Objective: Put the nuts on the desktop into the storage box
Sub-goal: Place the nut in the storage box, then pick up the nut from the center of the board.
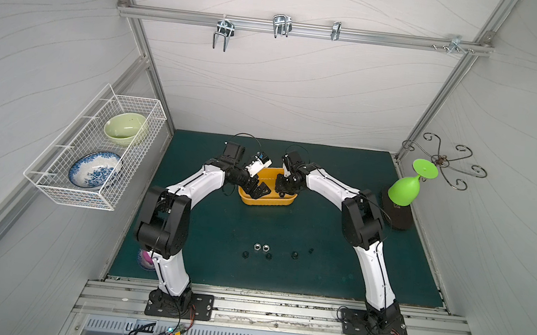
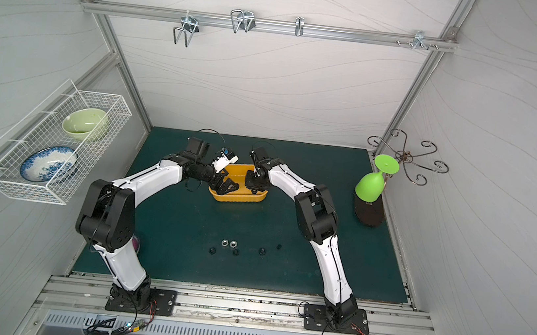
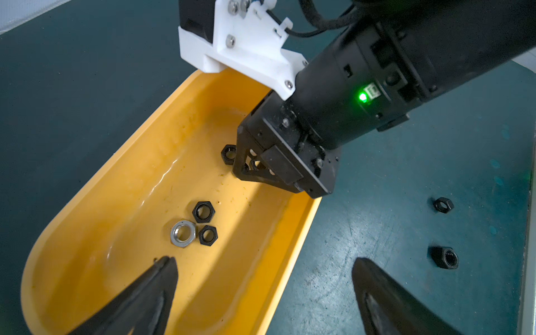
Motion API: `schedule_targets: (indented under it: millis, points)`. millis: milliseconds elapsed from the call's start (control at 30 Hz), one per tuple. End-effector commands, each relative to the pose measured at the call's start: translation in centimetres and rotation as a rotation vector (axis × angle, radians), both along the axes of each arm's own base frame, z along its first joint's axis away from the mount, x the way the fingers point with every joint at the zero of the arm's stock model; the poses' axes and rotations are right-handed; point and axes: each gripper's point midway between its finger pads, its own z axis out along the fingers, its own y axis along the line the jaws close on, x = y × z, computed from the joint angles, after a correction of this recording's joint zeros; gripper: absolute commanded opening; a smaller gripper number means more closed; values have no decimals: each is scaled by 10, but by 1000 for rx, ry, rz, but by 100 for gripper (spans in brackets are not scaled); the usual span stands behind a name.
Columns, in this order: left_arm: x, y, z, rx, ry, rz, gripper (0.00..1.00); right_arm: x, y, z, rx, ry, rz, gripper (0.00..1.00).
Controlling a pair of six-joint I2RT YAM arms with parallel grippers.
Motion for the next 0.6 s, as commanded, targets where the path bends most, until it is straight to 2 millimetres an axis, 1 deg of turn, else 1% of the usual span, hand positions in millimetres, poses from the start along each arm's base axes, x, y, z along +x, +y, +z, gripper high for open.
schedule_targets:
  millis: [0, 133, 267, 433, 567]
  points:
    - [6, 0, 20, -8, -54, -14, 98, 4, 1, 40, 9, -88, 16, 34]
    - [0, 1, 33, -9, -67, -23, 98, 3, -4, 71, 5, -145, 25, 36]
    - [-15, 2, 56, -16, -97, -55, 98, -5, -16, 105, -8, -206, 40, 42]
    - [-37, 1, 90, -45, -152, -105, 99, -26, -36, 137, -17, -243, 38, 46]
    - [-52, 1, 114, -68, -162, -125, 99, -49, -53, 163, -22, -274, 37, 53]
